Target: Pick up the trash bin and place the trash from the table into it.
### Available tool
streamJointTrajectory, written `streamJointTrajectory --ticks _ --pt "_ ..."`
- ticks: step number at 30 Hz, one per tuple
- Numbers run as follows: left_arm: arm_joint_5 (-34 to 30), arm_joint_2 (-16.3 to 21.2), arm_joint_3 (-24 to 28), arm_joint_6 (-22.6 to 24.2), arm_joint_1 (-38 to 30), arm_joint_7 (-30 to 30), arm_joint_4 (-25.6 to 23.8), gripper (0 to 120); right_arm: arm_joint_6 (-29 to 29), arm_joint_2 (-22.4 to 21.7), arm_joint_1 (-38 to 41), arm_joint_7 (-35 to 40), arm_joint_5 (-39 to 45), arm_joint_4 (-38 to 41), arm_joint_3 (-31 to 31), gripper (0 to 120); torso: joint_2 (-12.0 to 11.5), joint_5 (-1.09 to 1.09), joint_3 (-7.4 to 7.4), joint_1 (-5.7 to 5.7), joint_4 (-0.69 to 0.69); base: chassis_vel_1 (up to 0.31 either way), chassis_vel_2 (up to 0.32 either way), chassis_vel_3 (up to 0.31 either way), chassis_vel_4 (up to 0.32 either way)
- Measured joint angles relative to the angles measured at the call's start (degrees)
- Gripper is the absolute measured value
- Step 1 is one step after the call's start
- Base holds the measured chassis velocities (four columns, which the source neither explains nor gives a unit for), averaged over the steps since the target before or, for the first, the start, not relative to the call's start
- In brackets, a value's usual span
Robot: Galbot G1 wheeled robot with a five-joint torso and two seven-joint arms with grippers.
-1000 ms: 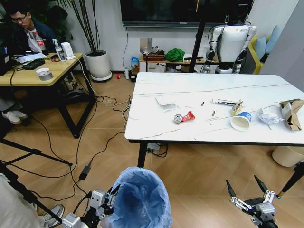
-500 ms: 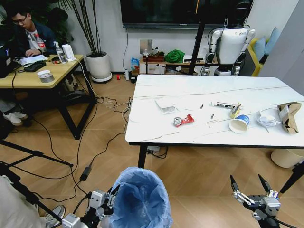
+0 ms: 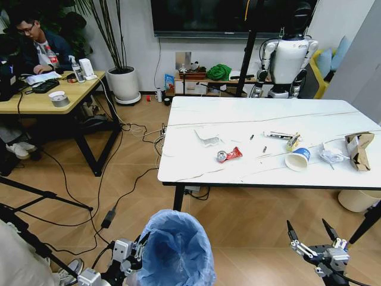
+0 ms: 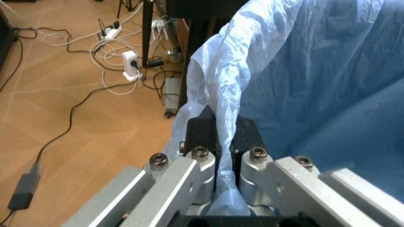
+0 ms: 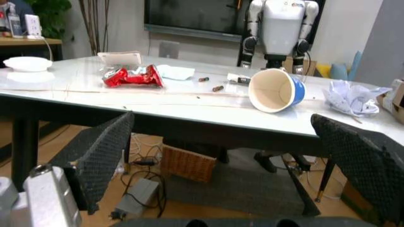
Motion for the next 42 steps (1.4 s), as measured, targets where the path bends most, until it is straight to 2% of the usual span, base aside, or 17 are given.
streamJointTrajectory --ticks 6,23,28,42 --pt "0.1 -0.5 0.2 -0.2 -0.2 -1.7 -0.1 0 0.0 0.1 0.0 0.0 -0.1 0.0 0.0 100 1.6 0.00 0.86 0.77 0.00 0.000 0.000 0.000 0.000" --pt "-0.4 -2.3 -2.2 1.0 0.8 -3.6 -1.1 0 0.8 -0.1 0.6 3.4 -3.9 1.5 -0.8 100 1.6 0.00 0.79 0.80 0.00 0.000 0.000 0.000 0.000" --pt "-1.8 -2.5 -4.2 1.9 1.5 -3.8 -2.0 0 -1.1 -1.1 1.3 3.8 -2.8 2.9 -2.4 100 1.5 0.00 0.71 0.73 0.01 0.000 0.000 0.000 0.000" --pt "-5.6 0.7 -7.0 3.6 0.2 -3.8 -2.3 0 -9.5 -4.2 2.9 8.0 -1.0 7.2 -3.3 100 1.2 -0.01 0.58 0.62 -0.01 0.000 0.000 0.000 0.000"
